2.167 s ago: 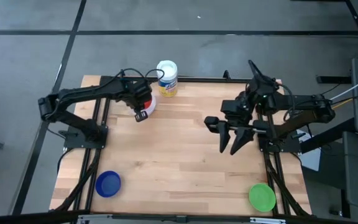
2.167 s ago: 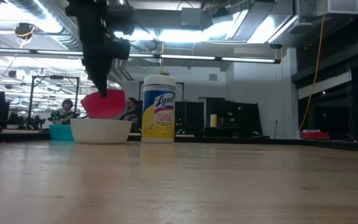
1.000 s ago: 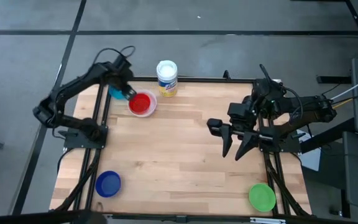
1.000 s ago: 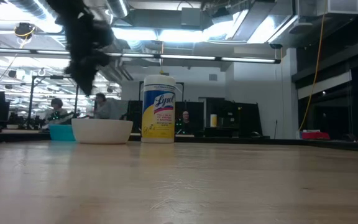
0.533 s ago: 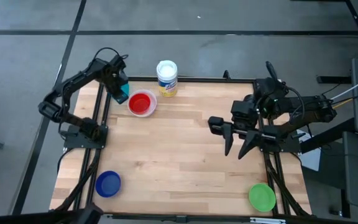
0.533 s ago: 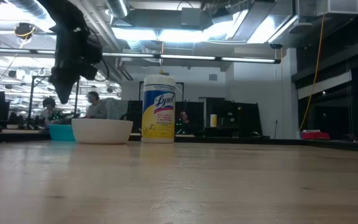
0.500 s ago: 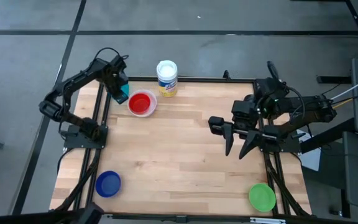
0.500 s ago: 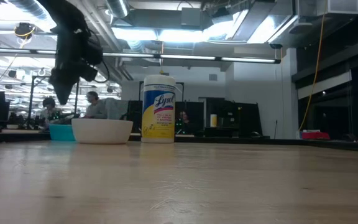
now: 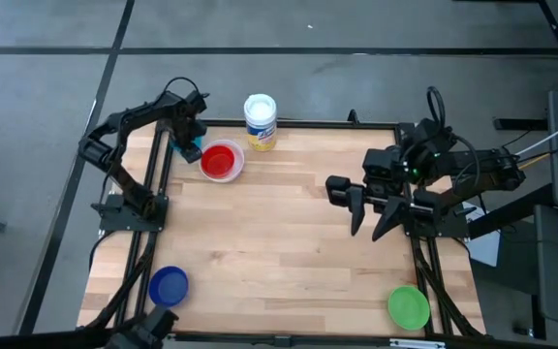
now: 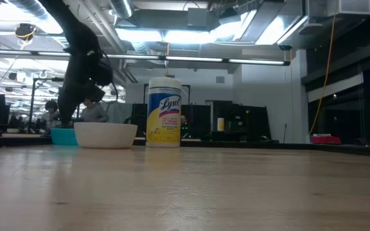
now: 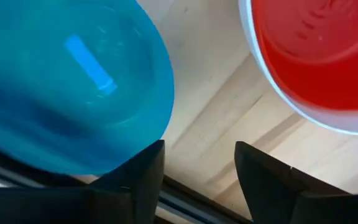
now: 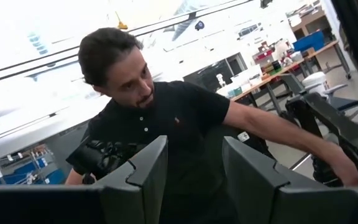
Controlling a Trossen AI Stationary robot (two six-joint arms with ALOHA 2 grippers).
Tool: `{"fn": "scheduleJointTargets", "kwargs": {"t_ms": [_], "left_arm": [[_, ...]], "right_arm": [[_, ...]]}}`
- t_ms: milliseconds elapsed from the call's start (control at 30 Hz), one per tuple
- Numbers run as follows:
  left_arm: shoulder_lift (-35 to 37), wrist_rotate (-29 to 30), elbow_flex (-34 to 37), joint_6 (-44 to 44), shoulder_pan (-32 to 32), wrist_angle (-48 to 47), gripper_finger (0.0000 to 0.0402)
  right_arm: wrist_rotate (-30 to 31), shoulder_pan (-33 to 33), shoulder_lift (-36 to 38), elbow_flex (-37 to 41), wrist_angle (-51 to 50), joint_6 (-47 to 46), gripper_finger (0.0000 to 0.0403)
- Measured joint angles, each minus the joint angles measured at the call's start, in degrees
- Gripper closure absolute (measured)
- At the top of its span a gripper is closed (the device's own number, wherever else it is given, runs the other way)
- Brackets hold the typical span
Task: Nest bowls inside each other
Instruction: Stack the light blue bowl on top of the red bowl
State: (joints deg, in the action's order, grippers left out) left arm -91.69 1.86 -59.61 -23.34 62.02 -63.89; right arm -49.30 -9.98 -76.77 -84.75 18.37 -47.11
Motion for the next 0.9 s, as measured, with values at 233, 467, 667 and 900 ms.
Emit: {"fn": "scheduleJointTargets", "kwargs": {"t_ms": [233,467,667,900], "left_arm": [[-3.1,1.4,-0.2,-0.6,-1.0,4.5,0.0213],[-3.7,1.7,-0.2,0.8,-1.2,7.1,0.0219],[-1.8,3.4,-0.2,2.5,-1.3,7.9,0.0222],[-1.4,5.7,-0.2,2.2,-1.3,8.9,0.0224]], "right_arm": [[2.2,0.0,0.4,0.0,0.3,-0.2,0.0245],[3.9,0.0,0.5,0.0,0.5,-0.8,0.0245],[4.4,0.0,0.5,0.0,0.5,-1.5,0.0245],[4.3,0.0,0.5,0.0,0.5,-1.1,0.0245]]}}
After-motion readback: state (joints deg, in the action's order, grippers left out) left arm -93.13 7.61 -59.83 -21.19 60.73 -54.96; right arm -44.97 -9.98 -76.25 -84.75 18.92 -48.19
